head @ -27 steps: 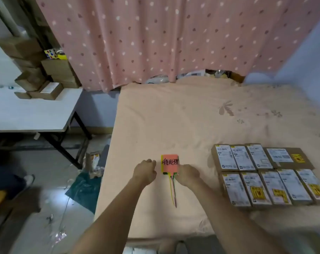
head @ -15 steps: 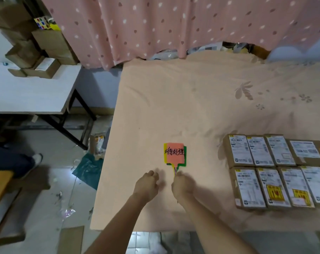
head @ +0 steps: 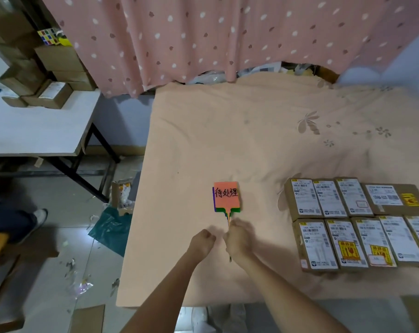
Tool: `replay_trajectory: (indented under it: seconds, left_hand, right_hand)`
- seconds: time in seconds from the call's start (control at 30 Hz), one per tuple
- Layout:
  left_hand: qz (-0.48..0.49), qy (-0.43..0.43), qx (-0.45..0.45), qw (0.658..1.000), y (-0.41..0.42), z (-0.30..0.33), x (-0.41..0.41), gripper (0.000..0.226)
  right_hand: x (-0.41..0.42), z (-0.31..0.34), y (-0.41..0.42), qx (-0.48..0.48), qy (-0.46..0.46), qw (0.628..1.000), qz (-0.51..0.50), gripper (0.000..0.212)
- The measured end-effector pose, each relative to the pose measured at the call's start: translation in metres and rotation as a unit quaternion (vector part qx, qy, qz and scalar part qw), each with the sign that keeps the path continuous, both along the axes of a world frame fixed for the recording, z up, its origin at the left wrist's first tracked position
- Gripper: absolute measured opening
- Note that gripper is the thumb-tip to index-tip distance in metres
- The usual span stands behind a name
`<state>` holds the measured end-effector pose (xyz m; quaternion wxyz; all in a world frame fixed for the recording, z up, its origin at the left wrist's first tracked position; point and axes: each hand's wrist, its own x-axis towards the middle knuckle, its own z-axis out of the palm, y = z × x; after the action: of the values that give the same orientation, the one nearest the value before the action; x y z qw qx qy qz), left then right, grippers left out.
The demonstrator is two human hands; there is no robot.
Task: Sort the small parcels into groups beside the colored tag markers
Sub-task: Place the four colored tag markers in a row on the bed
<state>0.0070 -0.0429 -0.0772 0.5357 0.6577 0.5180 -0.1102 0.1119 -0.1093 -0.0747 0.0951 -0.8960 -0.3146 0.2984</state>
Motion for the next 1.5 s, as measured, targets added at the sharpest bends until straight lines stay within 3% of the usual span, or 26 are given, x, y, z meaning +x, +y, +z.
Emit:
replay_trajectory:
  seconds: [0.1, 0.23, 0.3, 0.4, 0.57, 0.73, 0.93, 1.2, 1.33, 1.5]
  left_hand:
    - [0.089, -0.096, -0.120, 0.984, 0.004, 0.010, 0.020, 0.027]
    - [0.148, -0.201, -0.240, 0.938, 0.009, 0.026, 0.046, 0.041]
    - [0.162, -0.236, -0.272, 0.919, 0.012, 0.031, 0.058, 0.047]
    - [0.168, -0.282, -0.296, 0.897, 0.015, 0.043, 0.080, 0.045]
    - [0.189, -0.328, -0.300, 0.875, 0.011, 0.058, 0.136, 0.051]
    - [0.292, -0.366, -0.310, 0.828, 0.007, 0.079, 0.200, 0.040]
    - [0.268, -0.371, -0.331, 0.825, -0.011, 0.084, 0.252, 0.034]
    - [0.291, -0.381, -0.291, 0.828, -0.022, 0.086, 0.281, 0.032]
    - [0.301, -0.369, -0.275, 0.835, -0.009, 0.083, 0.274, 0.031]
    - [0.330, -0.358, -0.253, 0.836, 0.013, 0.076, 0.251, 0.032]
  right_hand:
    - [0.000, 0.024, 0.005, 0.045, 0.029, 0.999, -0.002, 0.006]
    - [0.003, 0.054, 0.011, 0.130, 0.056, 0.989, -0.040, 0.026]
    - [0.010, 0.062, 0.011, 0.141, 0.053, 0.987, -0.053, 0.026]
    - [0.028, 0.060, 0.010, 0.137, 0.060, 0.984, -0.094, 0.039]
    - [0.093, 0.083, 0.003, 0.161, 0.047, 0.986, 0.001, 0.025]
    - [0.197, 0.102, -0.012, 0.282, 0.123, 0.935, -0.176, 0.022]
    - [0.290, 0.115, 0.003, 0.296, 0.311, 0.877, -0.216, 0.018]
    - [0.315, 0.101, 0.021, 0.343, 0.391, 0.807, -0.281, 0.008]
    - [0.307, 0.092, 0.041, 0.362, 0.355, 0.822, -0.260, 0.021]
    - [0.291, 0.083, 0.077, 0.361, 0.320, 0.847, -0.223, 0.016]
